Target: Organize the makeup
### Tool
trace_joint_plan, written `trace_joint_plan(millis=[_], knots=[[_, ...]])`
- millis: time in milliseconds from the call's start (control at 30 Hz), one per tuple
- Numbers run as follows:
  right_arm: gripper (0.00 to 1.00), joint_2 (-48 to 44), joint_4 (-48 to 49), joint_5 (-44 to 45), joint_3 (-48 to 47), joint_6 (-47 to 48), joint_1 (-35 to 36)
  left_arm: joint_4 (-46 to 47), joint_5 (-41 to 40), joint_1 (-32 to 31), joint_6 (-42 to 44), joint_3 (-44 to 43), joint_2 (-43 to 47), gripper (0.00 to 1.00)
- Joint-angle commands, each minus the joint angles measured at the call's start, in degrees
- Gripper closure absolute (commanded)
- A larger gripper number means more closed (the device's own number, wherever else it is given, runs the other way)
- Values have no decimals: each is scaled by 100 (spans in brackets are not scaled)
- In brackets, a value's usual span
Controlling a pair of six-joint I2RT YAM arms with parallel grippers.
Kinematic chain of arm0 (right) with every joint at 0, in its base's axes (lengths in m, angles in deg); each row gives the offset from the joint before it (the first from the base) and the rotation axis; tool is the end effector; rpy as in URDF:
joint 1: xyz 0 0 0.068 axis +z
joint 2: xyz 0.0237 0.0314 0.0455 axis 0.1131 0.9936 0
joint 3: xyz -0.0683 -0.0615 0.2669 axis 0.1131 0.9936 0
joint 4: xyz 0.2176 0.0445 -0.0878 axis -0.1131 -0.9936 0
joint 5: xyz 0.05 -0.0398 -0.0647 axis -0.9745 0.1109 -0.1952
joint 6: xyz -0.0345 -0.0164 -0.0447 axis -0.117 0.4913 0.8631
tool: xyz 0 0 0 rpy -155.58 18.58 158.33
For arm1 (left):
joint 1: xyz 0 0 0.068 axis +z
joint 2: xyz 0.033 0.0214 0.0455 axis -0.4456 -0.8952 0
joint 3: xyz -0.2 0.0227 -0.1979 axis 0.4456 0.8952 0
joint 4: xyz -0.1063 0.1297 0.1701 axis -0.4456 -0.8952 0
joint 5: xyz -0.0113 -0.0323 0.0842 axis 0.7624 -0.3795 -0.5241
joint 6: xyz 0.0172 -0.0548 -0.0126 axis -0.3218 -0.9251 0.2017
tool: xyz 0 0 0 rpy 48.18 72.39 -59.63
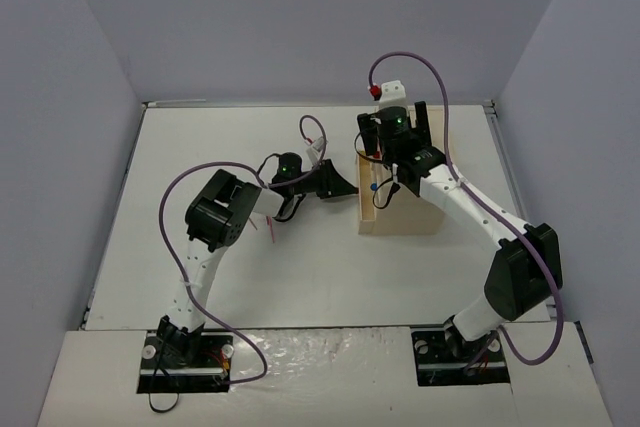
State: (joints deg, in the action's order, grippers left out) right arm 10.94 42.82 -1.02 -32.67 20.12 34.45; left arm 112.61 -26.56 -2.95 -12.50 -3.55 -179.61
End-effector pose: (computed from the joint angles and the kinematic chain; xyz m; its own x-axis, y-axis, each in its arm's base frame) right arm 0.3165 0.1459 0.3563 -0.2146 -0.1795 -0.9601 -0.0373 0.9838 -0.1756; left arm 0.3962 -0.2608 0.1445 -0.8620 -0.1351 -0.4885 0.4715 0.1401 -0.8707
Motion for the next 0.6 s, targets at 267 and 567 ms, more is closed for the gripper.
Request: trace_joint_plan(millis=[267, 567], knots=[[1, 159, -160, 190, -191, 26, -54, 69, 122, 470, 595, 540, 1073, 100], [1, 87, -160, -220, -92, 139, -62, -216, 65, 574, 947, 1063, 1395, 100]])
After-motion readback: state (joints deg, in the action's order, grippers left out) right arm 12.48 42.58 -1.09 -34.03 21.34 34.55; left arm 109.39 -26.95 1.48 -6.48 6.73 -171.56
